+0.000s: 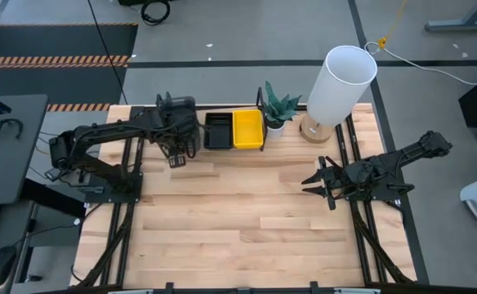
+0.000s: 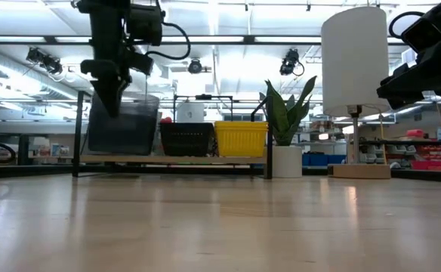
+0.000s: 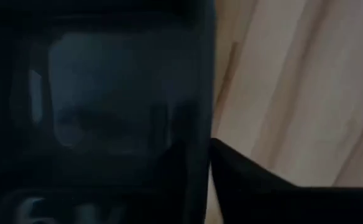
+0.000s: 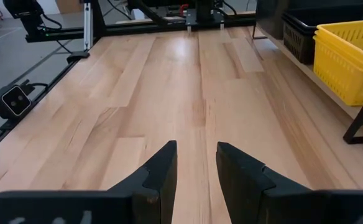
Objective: Stack baskets on shelf by color
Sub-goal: Put the stacked black bins on the shelf, then return to Home Position
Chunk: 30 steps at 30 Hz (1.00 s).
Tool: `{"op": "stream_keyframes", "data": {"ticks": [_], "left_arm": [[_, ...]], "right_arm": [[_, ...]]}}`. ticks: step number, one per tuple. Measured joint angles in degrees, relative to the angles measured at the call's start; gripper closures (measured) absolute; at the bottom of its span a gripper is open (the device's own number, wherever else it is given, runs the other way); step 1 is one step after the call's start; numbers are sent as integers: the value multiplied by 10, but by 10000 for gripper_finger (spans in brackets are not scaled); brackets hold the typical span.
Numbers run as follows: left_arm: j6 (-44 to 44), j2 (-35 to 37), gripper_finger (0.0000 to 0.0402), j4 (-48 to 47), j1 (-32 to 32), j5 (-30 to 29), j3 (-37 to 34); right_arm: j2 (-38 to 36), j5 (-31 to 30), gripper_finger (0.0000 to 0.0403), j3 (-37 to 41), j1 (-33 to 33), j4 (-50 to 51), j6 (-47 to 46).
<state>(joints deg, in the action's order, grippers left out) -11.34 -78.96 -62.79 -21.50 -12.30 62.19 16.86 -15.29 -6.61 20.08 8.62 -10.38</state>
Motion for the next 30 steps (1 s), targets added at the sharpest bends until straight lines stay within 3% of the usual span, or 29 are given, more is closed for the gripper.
{"op": "stream_keyframes", "data": {"ticks": [7,12,17,20,26,30], "left_arm": [[18,0,194,-14,22,-54,7],[60,5,155,-44,60,-85,46],[110,37,156,-32,91,-90,73],[132,89,172,31,98,-76,50],[144,237,226,243,49,56,-74],[170,318,262,411,23,182,-180]], "right_arm": [[0,0,284,0,0,0,0],[0,0,284,0,0,0,0],[0,0,284,0,0,0,0],[0,0,284,0,0,0,0],[0,0,284,0,0,0,0],[0,0,284,0,0,-1,-1]]}}
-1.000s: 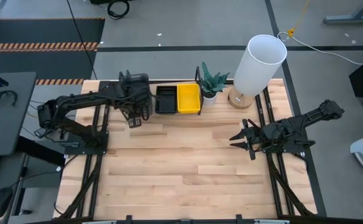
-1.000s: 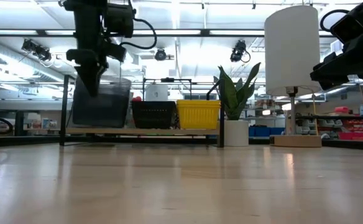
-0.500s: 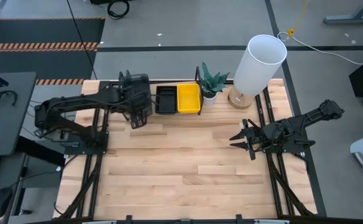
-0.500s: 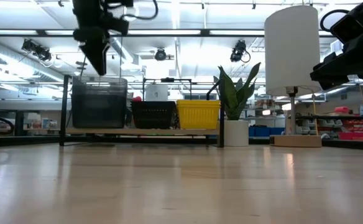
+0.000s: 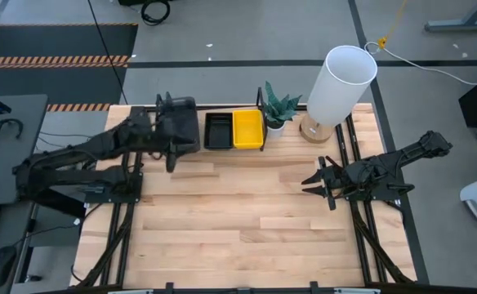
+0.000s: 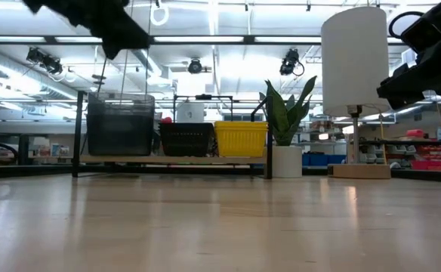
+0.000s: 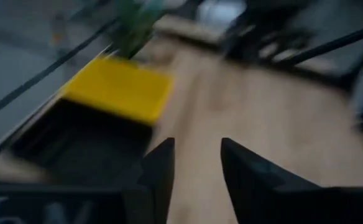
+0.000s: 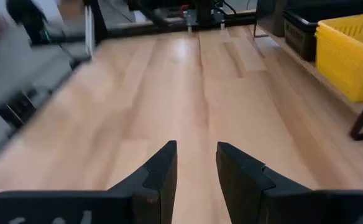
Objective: Stack baskets on shelf by color
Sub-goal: Return to Home Position
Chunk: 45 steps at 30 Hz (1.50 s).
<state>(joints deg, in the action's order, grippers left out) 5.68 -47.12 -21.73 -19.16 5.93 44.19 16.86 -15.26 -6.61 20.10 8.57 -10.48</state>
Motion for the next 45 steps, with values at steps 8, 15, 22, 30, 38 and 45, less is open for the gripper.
{"op": "stream_keyframes", "data": {"ticks": [8,15,22,30,38,45], "left_arm": [[57,86,319,304,11,84,-198],[58,105,357,454,21,89,-311],[40,105,378,601,22,82,-424],[2,132,393,529,34,48,-436],[-52,267,394,397,33,17,-437],[-62,388,394,299,33,17,-437]], "right_arm": [[-3,4,284,0,0,-56,-89],[-3,4,284,0,0,-68,-89],[-15,4,284,26,0,-83,-89],[-19,4,284,40,0,-86,-89],[-19,4,284,40,0,-90,-89],[-19,4,284,40,0,-90,-89]]}}
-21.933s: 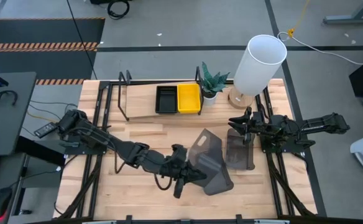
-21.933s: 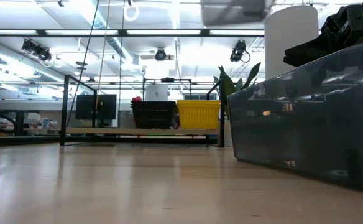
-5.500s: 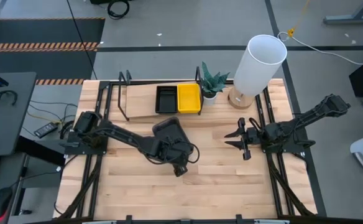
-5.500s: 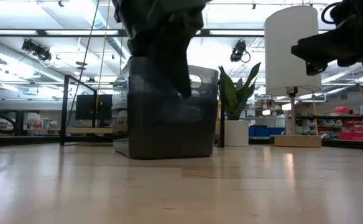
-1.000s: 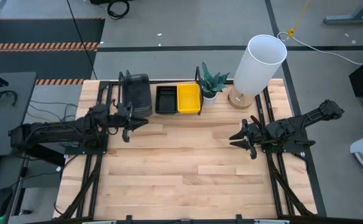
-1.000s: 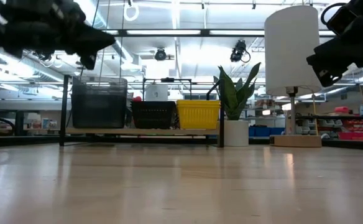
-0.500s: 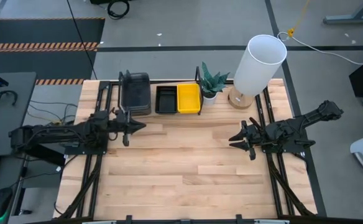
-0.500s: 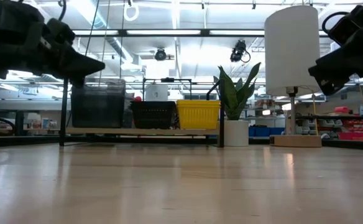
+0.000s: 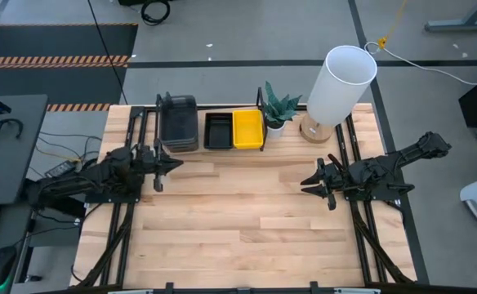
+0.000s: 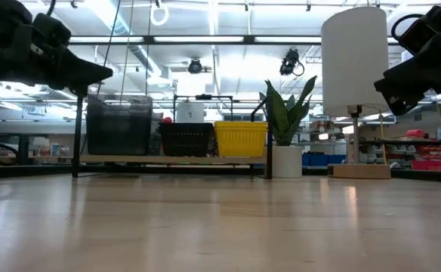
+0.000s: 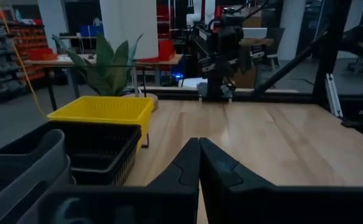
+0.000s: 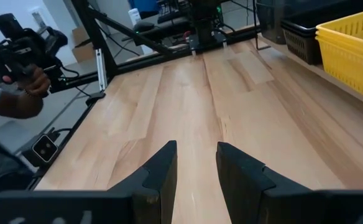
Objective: Stack baskets on shelf by color
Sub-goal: Return to Home Position
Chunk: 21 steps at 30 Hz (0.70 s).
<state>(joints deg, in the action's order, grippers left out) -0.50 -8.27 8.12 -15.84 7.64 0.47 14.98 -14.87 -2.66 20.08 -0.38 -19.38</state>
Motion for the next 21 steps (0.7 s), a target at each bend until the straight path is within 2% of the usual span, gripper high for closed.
{"op": "stream_keyframes", "data": {"ticks": [6,11,16,21], "left_arm": [[-1,79,394,-54,0,0,0],[21,77,394,-52,2,26,0],[151,71,383,-52,7,25,0],[194,72,368,-48,7,27,0]], "right_arm": [[0,0,284,0,0,-6,0],[0,0,284,0,0,-9,0],[0,0,284,0,0,-13,0],[0,0,284,0,0,-14,0]]}}
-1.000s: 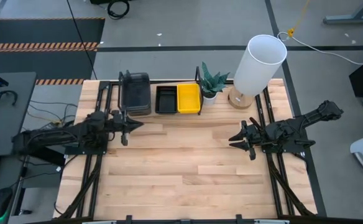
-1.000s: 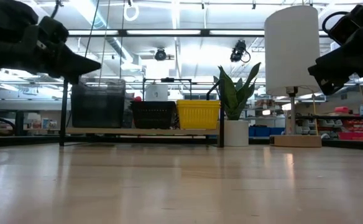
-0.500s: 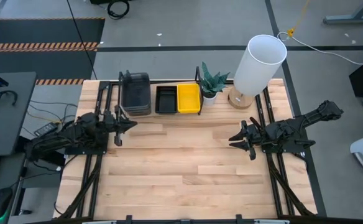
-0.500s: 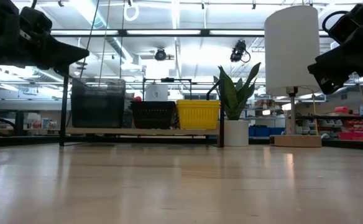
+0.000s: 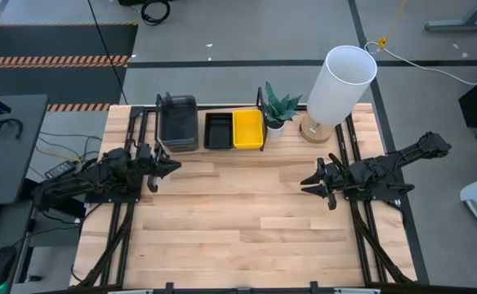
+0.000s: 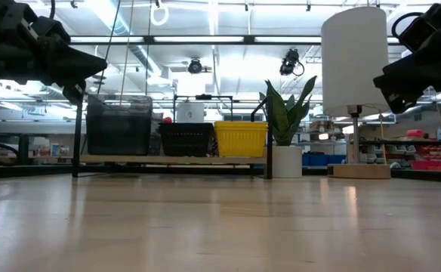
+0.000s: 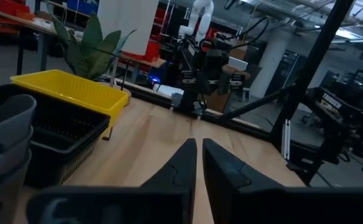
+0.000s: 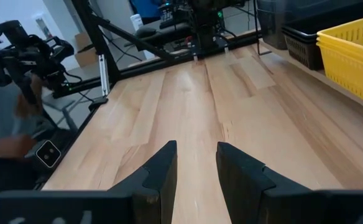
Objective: Stack baskets on shelf by color
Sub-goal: Return to Home Position
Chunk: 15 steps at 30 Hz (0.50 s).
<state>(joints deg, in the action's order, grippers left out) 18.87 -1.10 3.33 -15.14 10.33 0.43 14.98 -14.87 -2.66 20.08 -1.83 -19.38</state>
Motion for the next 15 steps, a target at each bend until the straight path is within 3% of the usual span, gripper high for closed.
{"op": "stream_keyframes", "data": {"ticks": [15], "left_arm": [[0,0,372,1,0,0,0]], "right_arm": [[0,0,284,0,0,0,0]]}}
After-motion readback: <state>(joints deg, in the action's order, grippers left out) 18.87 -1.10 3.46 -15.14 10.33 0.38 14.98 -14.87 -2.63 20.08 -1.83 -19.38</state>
